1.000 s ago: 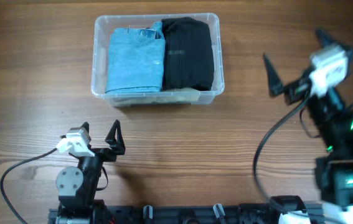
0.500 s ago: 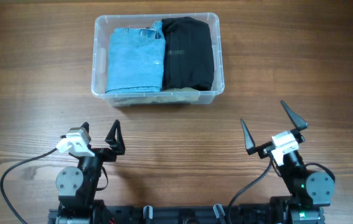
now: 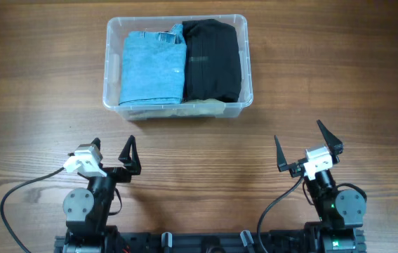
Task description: Pack container
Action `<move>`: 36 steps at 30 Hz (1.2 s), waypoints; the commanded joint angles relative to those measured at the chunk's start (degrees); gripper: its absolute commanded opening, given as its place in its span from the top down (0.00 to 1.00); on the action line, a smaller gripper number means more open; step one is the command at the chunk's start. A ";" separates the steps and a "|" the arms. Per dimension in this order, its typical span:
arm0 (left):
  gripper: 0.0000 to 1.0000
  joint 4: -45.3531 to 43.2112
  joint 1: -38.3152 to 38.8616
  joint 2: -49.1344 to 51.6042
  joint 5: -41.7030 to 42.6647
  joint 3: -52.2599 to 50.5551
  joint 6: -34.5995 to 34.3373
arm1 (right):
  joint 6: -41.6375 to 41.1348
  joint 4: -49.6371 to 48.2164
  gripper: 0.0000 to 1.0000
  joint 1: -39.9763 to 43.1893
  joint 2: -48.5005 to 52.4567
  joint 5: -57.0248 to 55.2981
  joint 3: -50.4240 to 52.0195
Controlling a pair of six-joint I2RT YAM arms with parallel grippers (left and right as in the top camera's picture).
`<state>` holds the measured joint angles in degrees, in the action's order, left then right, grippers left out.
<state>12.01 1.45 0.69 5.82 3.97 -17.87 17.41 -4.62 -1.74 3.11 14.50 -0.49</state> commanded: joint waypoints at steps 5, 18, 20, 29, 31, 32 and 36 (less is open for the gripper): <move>0.00 -0.15 0.26 -0.52 -0.76 -0.35 0.92 | -0.92 3.56 0.00 -0.04 -2.91 -1.66 0.20; 0.00 -0.15 0.26 -0.52 -0.76 -0.35 0.94 | -0.92 3.56 0.00 -0.07 -2.34 -1.64 0.20; 0.00 -0.15 0.26 -0.52 -0.76 -0.35 0.94 | -0.90 3.54 0.00 -0.07 -2.32 -1.64 0.20; 0.00 -0.15 0.26 -0.52 -0.76 -0.35 0.94 | -0.94 3.56 0.00 -0.07 -2.32 -1.64 0.20; 0.00 -0.17 0.26 -0.52 -0.76 -0.35 0.92 | -0.92 3.56 0.00 -0.07 -2.32 -1.64 0.20; 0.00 -0.15 0.26 -0.52 -0.76 -0.35 0.94 | -0.92 3.56 0.00 -0.07 -2.32 -1.64 0.20; 0.00 -0.15 0.26 -0.52 -0.76 -0.35 0.94 | -0.92 3.56 0.00 -0.07 -2.32 -1.64 0.20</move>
<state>12.01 1.45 0.69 5.82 3.97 -17.87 17.21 -0.86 -1.74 1.10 13.85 -0.43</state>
